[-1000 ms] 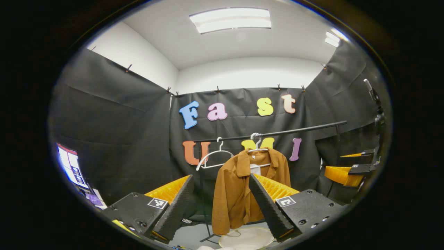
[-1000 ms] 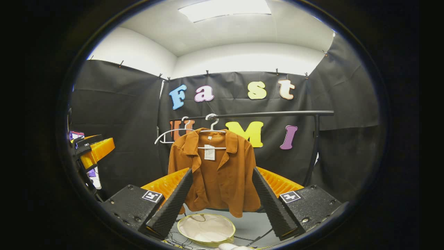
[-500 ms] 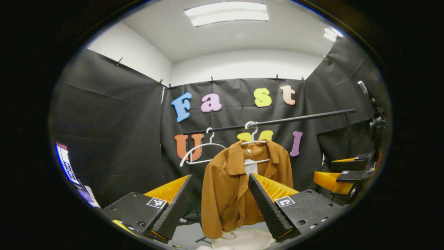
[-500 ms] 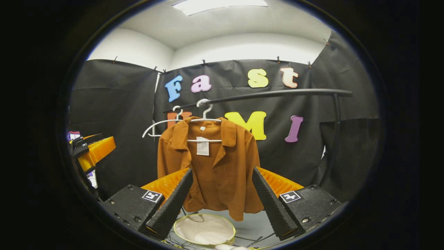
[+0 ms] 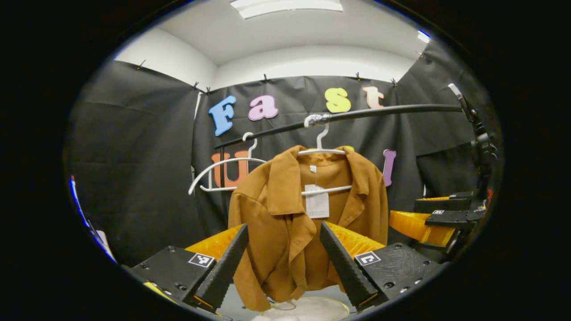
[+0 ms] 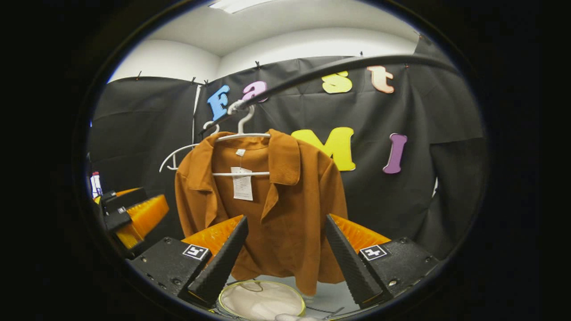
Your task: Grasp the clothes on the hanger with both hands and then place them into the laundry hamper below.
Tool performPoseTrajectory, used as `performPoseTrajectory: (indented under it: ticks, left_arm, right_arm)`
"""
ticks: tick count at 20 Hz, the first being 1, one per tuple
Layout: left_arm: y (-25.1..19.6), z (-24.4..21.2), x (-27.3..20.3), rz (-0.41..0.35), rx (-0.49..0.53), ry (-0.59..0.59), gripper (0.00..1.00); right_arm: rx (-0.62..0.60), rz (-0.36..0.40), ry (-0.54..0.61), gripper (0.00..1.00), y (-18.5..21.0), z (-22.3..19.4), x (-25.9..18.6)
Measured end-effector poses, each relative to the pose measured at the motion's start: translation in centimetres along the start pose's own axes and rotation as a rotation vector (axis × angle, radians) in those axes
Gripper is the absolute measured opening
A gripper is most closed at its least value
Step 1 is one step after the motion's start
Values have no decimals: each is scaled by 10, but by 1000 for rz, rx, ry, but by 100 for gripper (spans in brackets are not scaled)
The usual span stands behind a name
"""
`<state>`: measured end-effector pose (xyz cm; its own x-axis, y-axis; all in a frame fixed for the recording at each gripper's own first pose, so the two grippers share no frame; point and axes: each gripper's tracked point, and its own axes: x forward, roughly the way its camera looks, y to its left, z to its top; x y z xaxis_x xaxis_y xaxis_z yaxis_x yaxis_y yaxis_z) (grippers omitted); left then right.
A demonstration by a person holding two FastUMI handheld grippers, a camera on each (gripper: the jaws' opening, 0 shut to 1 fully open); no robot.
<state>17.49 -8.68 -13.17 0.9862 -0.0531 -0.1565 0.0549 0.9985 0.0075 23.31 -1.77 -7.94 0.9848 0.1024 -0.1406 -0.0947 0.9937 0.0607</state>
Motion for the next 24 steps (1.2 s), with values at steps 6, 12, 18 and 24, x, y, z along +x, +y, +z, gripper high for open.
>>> performPoseTrajectory:
  ticks: [6,12,18,24]
  left_arm:
    - [-5,-5,64,53,25,13,98]
    - [4,-13,105,119,14,13,98]
    - [17,-28,126,169,11,54,90]
    - [19,-41,127,117,2,96,40]
  right_arm:
    - [-2,49,10,100,0,4,75]
    - [9,65,11,100,-1,8,121]
    - [-18,88,19,91,-2,6,140]
    - [32,139,51,32,-18,-3,144]
